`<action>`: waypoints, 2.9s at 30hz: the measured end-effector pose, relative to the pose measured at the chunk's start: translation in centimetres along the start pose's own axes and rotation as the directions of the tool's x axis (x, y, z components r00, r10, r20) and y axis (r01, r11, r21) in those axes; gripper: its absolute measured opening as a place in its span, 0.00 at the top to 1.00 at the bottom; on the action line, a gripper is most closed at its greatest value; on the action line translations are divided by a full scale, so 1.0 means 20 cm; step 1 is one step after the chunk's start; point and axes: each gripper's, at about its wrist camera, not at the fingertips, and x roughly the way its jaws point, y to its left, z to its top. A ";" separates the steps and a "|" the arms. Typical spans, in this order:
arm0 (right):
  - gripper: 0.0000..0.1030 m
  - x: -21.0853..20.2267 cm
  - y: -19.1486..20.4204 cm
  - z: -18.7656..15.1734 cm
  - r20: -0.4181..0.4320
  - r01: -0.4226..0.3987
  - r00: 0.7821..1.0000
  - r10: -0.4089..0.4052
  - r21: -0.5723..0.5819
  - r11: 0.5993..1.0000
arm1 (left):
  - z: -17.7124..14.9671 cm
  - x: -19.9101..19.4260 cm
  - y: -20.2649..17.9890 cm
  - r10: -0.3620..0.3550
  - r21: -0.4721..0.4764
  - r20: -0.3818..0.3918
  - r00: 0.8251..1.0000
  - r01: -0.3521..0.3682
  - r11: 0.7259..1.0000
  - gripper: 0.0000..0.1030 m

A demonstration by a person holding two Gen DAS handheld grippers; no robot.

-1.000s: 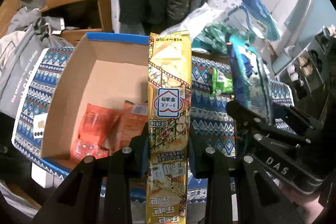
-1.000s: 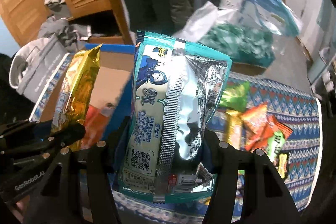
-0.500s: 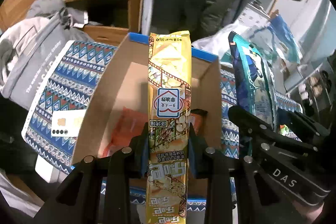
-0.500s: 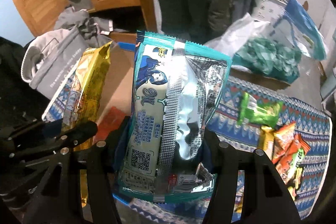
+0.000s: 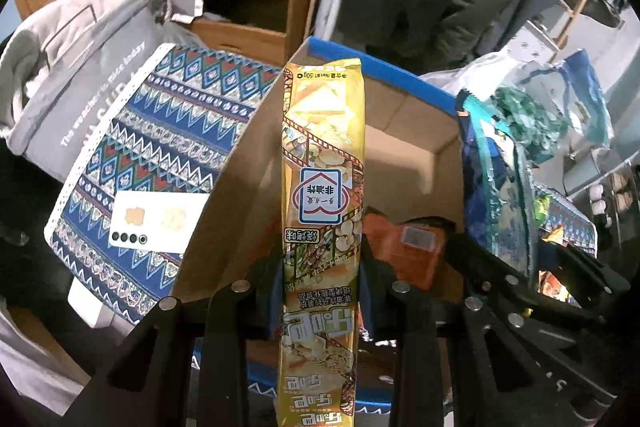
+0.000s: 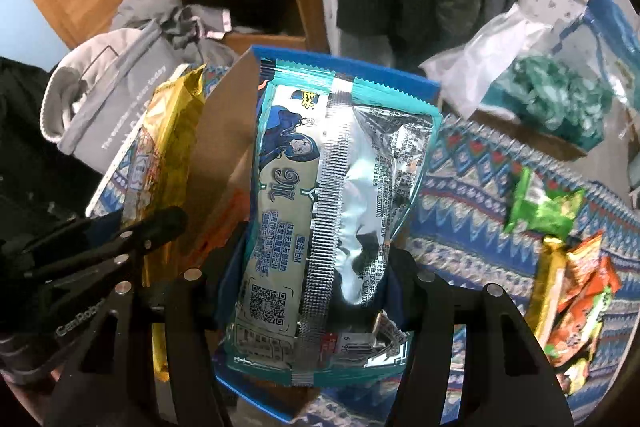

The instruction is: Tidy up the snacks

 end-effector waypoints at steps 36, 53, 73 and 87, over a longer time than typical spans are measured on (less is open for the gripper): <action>0.29 -0.15 -0.24 -0.09 0.030 0.079 0.996 -0.081 0.061 0.995 | -0.03 -0.05 -0.17 -0.023 0.025 -0.005 1.000 0.023 0.999 0.51; 0.29 -0.29 -0.63 -0.26 0.020 0.152 0.987 -0.158 0.179 0.972 | -0.11 -0.03 -0.48 -0.037 0.117 -0.053 0.998 0.043 0.992 0.47; 0.29 -0.45 -1.15 -0.56 -0.006 0.235 0.969 -0.248 0.345 0.908 | -0.28 0.05 -1.02 0.000 0.321 -0.099 0.995 0.032 0.947 0.46; 0.29 -0.41 -1.52 -0.69 -0.062 0.294 0.951 -0.302 0.474 0.830 | -0.36 0.28 -1.31 0.000 0.339 -0.205 0.979 0.071 0.938 0.45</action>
